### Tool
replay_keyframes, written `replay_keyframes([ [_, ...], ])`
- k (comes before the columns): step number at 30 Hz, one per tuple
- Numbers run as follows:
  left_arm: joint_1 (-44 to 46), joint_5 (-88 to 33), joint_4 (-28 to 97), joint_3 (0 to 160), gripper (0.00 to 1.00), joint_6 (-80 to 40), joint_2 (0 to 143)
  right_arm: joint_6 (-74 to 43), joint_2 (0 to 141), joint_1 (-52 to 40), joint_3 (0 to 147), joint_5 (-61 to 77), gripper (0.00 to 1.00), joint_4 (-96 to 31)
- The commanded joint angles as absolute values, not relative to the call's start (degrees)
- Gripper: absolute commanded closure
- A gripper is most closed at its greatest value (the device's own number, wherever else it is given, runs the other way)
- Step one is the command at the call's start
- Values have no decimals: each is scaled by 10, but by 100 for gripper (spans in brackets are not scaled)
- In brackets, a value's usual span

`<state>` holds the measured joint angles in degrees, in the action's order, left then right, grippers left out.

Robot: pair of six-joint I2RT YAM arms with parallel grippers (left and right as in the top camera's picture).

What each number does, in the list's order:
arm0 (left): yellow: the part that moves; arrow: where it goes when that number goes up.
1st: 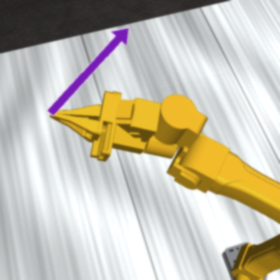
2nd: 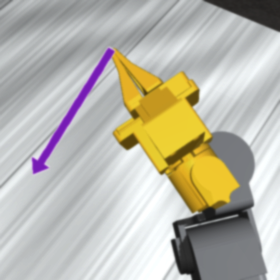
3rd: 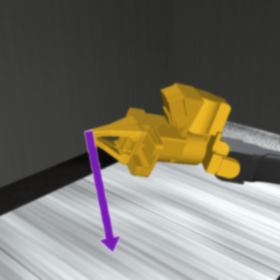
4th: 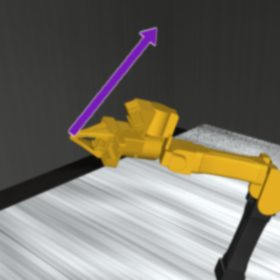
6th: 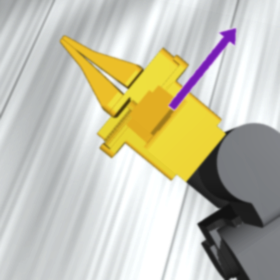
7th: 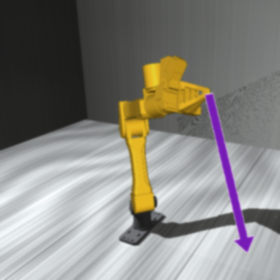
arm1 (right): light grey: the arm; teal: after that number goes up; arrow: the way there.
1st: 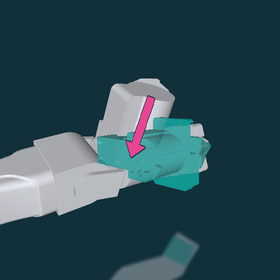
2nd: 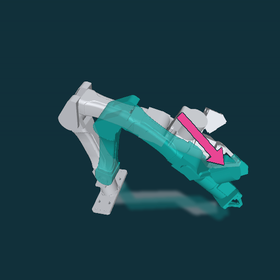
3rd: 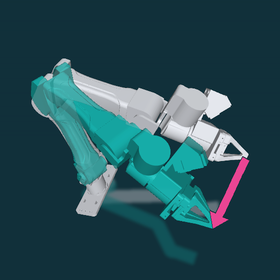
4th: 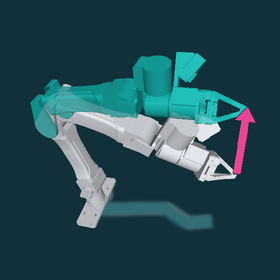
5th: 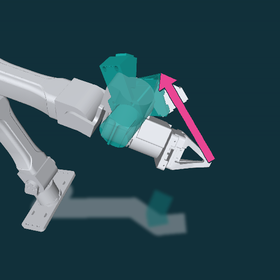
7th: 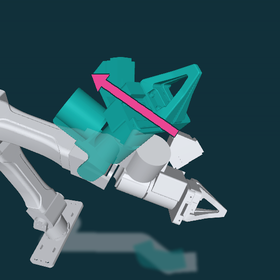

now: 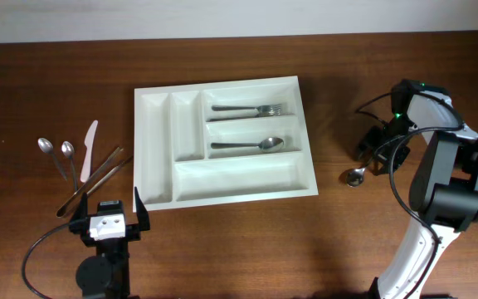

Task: Pack container
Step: 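Lower the right gripper onto the spoon handle and close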

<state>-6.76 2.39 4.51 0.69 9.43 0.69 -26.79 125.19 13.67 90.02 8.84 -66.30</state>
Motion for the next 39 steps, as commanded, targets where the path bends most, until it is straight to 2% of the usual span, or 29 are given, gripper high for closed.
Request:
replay_keyframes([
  [1,-66,28,46,5,1,101,4,-257,1250,138,886,84,46,-643],
  [6,-66,28,46,5,1,101,4,-252,1250,135,883,82,62,-633],
  [9,-66,28,46,5,1,101,4,-242,1250,127,883,80,68,-627],
  [19,-66,28,46,5,1,101,4,-242,1251,104,878,69,79,-613],
  [25,-66,28,46,5,1,101,3,-242,1251,105,877,69,82,-604],
  [39,-66,28,46,5,1,101,4,-242,1251,105,877,69,96,-595],
])
